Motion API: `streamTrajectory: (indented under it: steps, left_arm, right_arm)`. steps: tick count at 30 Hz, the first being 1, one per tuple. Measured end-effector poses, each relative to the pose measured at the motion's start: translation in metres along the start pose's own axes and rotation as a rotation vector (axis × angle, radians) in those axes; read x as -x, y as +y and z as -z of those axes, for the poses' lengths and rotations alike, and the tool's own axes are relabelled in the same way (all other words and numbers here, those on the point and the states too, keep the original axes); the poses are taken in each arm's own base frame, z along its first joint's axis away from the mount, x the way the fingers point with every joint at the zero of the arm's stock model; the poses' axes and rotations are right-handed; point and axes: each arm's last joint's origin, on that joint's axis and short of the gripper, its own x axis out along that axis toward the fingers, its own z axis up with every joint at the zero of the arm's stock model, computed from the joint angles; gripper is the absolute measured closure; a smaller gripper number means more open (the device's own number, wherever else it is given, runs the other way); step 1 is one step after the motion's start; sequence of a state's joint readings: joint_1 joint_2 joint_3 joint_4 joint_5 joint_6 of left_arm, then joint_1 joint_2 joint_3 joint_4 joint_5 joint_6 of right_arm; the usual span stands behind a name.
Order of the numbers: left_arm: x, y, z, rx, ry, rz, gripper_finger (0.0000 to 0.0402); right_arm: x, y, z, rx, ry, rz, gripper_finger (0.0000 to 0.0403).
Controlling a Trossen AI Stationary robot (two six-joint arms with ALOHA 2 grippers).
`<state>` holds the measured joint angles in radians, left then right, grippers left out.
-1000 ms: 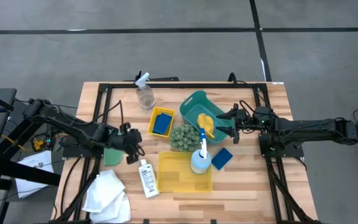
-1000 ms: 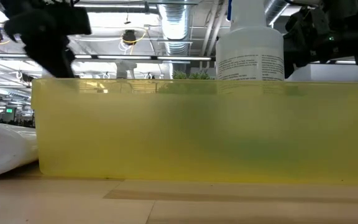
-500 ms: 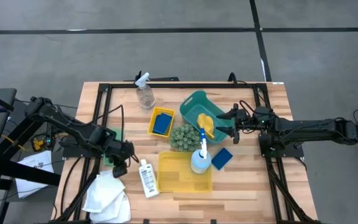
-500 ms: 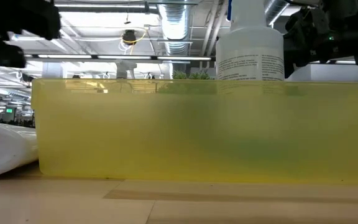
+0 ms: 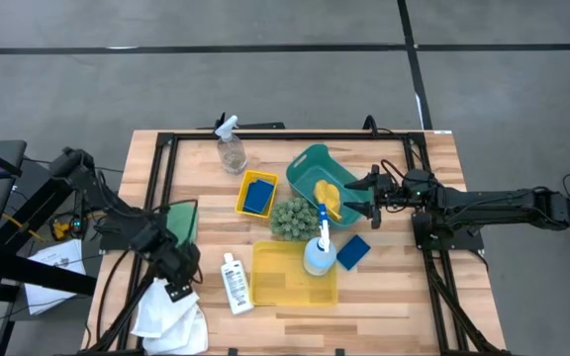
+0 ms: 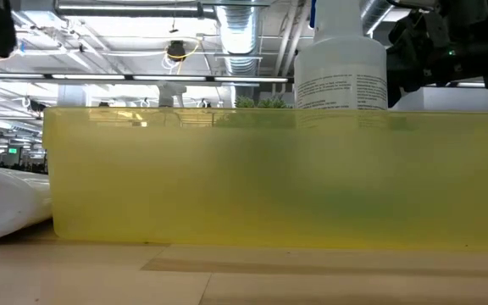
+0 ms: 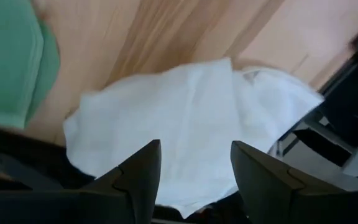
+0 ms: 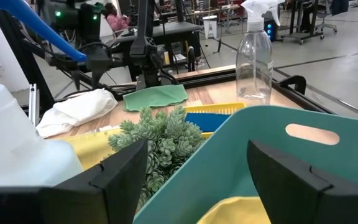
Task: Pick & Place Kitchen Items
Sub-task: Put the white microfiber cloth into the green bin
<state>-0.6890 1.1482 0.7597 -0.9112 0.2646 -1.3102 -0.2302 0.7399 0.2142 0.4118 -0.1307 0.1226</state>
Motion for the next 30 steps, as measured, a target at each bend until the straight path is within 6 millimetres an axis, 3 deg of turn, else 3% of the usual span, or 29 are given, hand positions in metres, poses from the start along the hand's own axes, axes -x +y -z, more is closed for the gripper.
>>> streamTrajectory:
  steps: [13, 22, 30]
  left_arm:
    - [-0.055, -0.020, 0.000, 0.005, 0.151, -0.124, 0.0205]
    - [-0.086, -0.033, -0.008, -0.010, 0.147, -0.098, 0.0165]
    - [-0.102, -0.043, -0.013, -0.007, 0.148, -0.038, 0.0150]
  right_arm:
    - [0.000, 0.000, 0.000, 0.000, 0.000, -0.001, 0.0137]
    - [0.000, 0.000, 0.000, 0.000, 0.000, 0.000, 0.0137]
    - [0.000, 0.000, 0.000, 0.000, 0.000, 0.000, 0.0137]
